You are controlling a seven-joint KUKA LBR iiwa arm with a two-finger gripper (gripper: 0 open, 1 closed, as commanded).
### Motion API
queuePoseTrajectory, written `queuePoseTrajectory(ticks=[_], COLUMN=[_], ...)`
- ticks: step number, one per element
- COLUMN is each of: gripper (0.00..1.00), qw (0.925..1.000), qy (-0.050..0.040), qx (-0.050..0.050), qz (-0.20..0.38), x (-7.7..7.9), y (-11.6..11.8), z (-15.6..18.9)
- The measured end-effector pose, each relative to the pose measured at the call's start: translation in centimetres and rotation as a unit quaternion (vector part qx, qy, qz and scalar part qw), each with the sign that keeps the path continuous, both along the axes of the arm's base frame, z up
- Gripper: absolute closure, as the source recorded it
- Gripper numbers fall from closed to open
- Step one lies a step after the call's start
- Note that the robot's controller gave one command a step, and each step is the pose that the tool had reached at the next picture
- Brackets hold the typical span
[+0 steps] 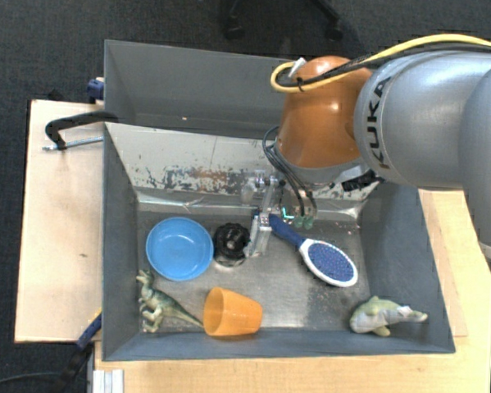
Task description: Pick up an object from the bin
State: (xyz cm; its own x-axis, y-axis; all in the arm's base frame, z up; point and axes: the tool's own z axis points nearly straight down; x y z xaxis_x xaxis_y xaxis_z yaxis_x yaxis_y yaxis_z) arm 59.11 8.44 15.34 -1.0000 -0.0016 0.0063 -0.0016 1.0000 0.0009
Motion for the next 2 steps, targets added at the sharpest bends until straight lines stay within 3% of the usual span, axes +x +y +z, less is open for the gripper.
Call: queuePoseTrajectory(ticks=[1, 2], gripper=[0.00, 1.00], qw=[0.9965, 0.9966], qy=[0.0002, -0.0057], qx=[0.000, 0.001], qz=[0.083, 0.082], x=[0.13, 0.48], y=[0.72, 0.74], z=[-8.42, -7.89])
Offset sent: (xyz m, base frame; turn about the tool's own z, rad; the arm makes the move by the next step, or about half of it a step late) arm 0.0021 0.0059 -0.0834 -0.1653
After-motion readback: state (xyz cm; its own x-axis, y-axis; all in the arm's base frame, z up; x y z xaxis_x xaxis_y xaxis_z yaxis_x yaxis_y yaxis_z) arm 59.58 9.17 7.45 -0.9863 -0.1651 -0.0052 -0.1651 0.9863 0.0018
